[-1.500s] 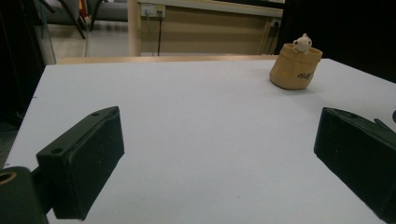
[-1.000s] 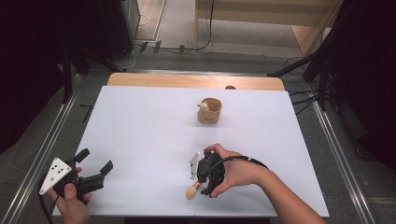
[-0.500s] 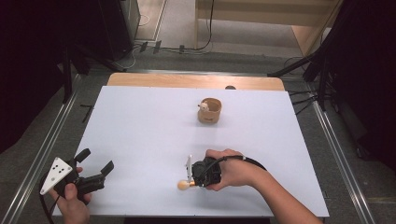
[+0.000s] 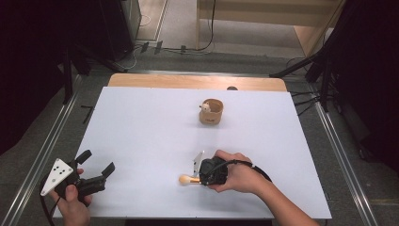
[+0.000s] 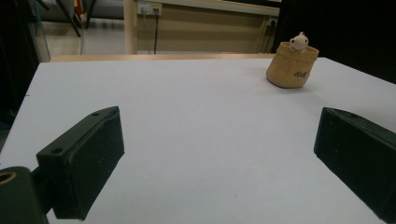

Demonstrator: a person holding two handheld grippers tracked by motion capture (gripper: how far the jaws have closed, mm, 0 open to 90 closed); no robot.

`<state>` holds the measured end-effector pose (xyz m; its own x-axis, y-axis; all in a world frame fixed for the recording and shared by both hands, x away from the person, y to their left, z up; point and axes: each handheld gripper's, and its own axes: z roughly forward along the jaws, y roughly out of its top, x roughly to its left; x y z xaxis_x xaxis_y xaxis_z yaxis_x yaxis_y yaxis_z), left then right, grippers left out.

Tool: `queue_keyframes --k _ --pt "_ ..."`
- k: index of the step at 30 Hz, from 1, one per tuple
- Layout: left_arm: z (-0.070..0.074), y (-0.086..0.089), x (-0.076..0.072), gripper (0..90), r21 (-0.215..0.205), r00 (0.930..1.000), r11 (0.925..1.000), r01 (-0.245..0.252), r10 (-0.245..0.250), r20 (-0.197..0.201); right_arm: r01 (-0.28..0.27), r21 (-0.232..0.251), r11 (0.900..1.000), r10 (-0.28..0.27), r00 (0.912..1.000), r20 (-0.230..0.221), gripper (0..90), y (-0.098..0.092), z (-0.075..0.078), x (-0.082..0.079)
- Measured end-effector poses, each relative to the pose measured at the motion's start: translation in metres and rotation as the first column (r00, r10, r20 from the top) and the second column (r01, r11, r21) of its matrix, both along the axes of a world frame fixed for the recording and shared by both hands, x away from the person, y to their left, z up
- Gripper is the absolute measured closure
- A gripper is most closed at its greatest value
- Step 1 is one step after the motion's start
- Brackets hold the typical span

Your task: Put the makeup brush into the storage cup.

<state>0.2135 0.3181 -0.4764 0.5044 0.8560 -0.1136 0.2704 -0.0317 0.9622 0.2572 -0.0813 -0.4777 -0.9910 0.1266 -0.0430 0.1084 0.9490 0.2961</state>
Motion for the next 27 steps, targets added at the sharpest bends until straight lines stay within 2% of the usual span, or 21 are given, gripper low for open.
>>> queue_keyframes --k 6,10,12,15,17,18,19,20,21,25,27 --pt "-0.001 0.000 0.001 2.1 -0.006 1.0000 1.0000 0.002 -0.002 -0.004 0.103 0.091 0.991 -0.104 0.9945 0.014 80.4 -0.011 0.005 0.004" --pt "0.000 0.000 0.000 2.1 -0.005 1.0000 1.0000 0.004 -0.004 -0.002 0.149 0.164 0.975 -0.157 0.9870 0.036 80.4 -0.020 0.008 0.006" --pt "0.000 0.001 0.000 2.1 -0.004 1.0000 1.0000 0.004 -0.004 -0.003 0.163 0.216 0.963 -0.177 0.9831 0.046 80.4 -0.024 0.009 0.006" --pt "0.000 0.001 0.000 2.1 -0.005 1.0000 1.0000 0.003 -0.003 -0.004 0.190 0.267 0.945 -0.212 0.9757 0.056 80.4 -0.030 0.011 0.006" --pt "-0.001 0.000 0.000 2.1 -0.006 1.0000 1.0000 0.004 -0.004 -0.004 0.202 0.293 0.934 -0.223 0.9739 0.040 80.4 -0.033 0.013 0.007" --pt "-0.001 0.000 0.000 2.1 -0.007 1.0000 1.0000 0.006 -0.006 -0.003 0.205 0.305 0.930 -0.230 0.9719 0.048 80.4 -0.034 0.013 0.007" --pt "-0.001 0.000 0.001 2.1 -0.005 1.0000 1.0000 0.007 -0.007 -0.003 0.219 0.326 0.920 -0.242 0.9697 0.030 80.4 -0.037 0.014 0.008" --pt "-0.001 0.000 0.000 2.1 -0.006 1.0000 1.0000 0.007 -0.007 -0.003 0.219 0.326 0.920 -0.242 0.9697 0.030 80.4 -0.037 0.014 0.008" --pt "0.000 0.000 0.000 2.1 -0.006 1.0000 1.0000 0.007 -0.007 -0.003 0.233 0.344 0.910 -0.258 0.9658 0.028 80.4 -0.038 0.014 0.008" --pt "-0.001 0.000 0.000 2.1 -0.007 1.0000 1.0000 0.007 -0.007 -0.004 0.258 0.397 0.881 -0.284 0.9588 0.006 80.4 -0.044 0.015 0.010" --pt "0.000 0.000 0.000 2.1 -0.007 1.0000 1.0000 0.007 -0.007 -0.003 0.270 0.430 0.862 -0.301 0.9537 0.004 80.5 -0.046 0.017 0.009"
